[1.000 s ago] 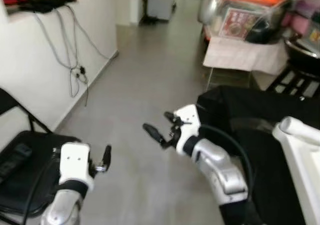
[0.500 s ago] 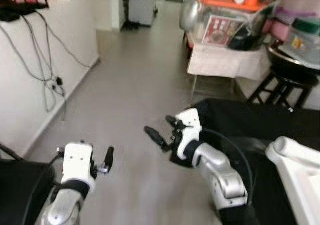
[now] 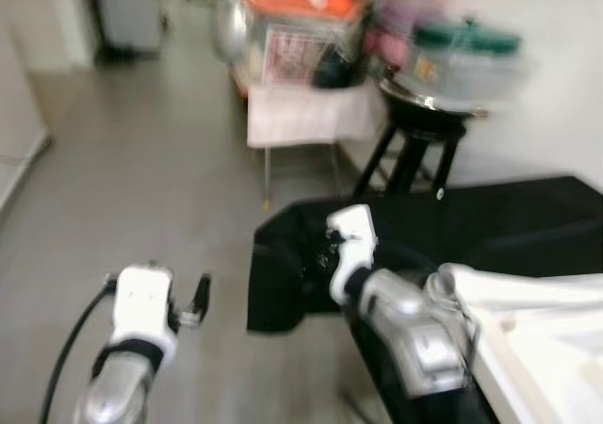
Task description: Building children table
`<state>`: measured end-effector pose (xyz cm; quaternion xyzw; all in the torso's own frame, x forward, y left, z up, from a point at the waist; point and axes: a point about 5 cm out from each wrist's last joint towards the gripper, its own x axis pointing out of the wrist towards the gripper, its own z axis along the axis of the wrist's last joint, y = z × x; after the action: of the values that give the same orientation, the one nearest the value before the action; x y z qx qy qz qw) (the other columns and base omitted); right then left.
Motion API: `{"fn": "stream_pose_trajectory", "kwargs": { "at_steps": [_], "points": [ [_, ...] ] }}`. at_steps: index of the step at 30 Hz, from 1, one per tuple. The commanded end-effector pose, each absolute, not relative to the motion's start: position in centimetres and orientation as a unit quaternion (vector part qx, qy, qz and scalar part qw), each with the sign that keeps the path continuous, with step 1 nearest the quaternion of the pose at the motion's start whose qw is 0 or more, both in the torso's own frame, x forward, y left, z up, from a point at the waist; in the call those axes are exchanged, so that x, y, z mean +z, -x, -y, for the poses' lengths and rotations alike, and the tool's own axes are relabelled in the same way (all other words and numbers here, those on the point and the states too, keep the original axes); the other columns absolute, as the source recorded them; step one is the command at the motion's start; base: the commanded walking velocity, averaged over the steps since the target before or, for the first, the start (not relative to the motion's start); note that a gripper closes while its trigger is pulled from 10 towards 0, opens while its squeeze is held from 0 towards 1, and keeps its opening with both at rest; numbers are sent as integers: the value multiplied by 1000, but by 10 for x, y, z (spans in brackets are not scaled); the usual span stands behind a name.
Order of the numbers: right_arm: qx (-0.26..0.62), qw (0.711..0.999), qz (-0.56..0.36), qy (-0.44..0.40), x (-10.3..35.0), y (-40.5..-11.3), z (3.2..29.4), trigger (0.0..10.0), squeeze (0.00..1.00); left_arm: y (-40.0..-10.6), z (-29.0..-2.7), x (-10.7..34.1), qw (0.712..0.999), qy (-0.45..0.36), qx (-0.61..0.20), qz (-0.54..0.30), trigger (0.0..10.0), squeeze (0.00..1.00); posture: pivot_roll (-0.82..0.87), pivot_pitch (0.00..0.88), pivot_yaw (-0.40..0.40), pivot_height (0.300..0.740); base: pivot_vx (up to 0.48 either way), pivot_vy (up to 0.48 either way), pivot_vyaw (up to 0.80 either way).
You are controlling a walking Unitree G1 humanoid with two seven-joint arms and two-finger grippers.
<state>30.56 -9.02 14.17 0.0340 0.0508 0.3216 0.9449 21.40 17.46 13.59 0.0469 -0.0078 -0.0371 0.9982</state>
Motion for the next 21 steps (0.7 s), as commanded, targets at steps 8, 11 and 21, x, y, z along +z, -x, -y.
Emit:
{"fn": "stream_pose_trajectory", "kwargs": {
  "at_steps": [8, 11, 21],
  "points": [
    [310, 949, -53, -35, 141, -307, 99, 10000, 0, -218, -174, 133, 999, -31, -29, -1, 10000, 0, -86, 6, -97, 740, 0, 0, -800],
    [310, 948, -53, -35, 141, -307, 99, 10000, 0, -218, -175, 134, 999, -32, -28, 0, 10000, 0, -86, 6, -97, 740, 0, 0, -800],
    [313, 947, -52, -36, 141, -307, 97, 10000, 0, -220, -179, 134, 999, -32, -16, -1, 10000, 0, -83, 8, -92, 740, 0, 0, -800]
  ]
}}
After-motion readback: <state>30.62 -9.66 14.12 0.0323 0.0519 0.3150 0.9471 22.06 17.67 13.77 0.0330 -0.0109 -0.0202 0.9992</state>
